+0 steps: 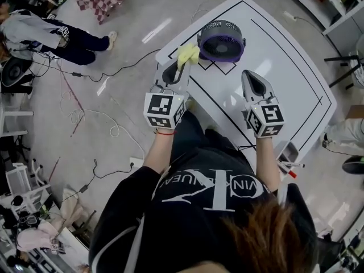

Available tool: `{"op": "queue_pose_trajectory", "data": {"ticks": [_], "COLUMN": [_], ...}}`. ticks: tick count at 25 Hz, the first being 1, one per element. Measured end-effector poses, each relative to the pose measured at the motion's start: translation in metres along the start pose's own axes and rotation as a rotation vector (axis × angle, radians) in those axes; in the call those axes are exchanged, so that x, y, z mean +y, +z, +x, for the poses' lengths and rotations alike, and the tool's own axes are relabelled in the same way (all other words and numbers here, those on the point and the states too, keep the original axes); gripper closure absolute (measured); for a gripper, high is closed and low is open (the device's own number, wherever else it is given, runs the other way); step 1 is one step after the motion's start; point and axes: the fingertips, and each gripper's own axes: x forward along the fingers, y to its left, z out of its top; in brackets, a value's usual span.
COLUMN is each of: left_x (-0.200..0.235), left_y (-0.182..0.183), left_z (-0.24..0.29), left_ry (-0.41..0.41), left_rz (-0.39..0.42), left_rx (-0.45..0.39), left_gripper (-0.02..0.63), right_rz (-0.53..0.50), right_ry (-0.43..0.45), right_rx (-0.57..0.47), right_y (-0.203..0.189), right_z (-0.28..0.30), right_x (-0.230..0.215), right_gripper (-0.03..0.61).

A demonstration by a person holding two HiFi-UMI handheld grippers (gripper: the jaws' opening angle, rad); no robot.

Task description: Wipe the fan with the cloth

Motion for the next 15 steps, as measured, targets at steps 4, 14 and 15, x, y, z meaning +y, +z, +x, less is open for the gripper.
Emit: {"op": "queue_pose_trajectory", "data": {"ticks": [4, 14, 15], "left_x": [0.006, 0.022, 0.022], "left_y": [0.003, 0.000, 0.001], "left_z": [-0.014, -0.027, -0.027], "left_ry": [0.028, 0.060, 0.061], "left_rz": [-0.040, -0.075, -0.075], "left_rx": [-0.037, -0.055, -0.058], "left_gripper": [0.560, 0.560, 0.560], "right_rz": [-0.019, -0.037, -0.035], "right_ry": [0.017, 0.016, 0.013], "right_rx": [-0.014, -0.026, -0.024], "right_y": [0.005, 0.012, 0.011], "right_z": [-0.007, -0.010, -0.011], "right_x": [0.008, 0.015, 0.013], "right_gripper": [0.580, 0.580, 0.580]}}
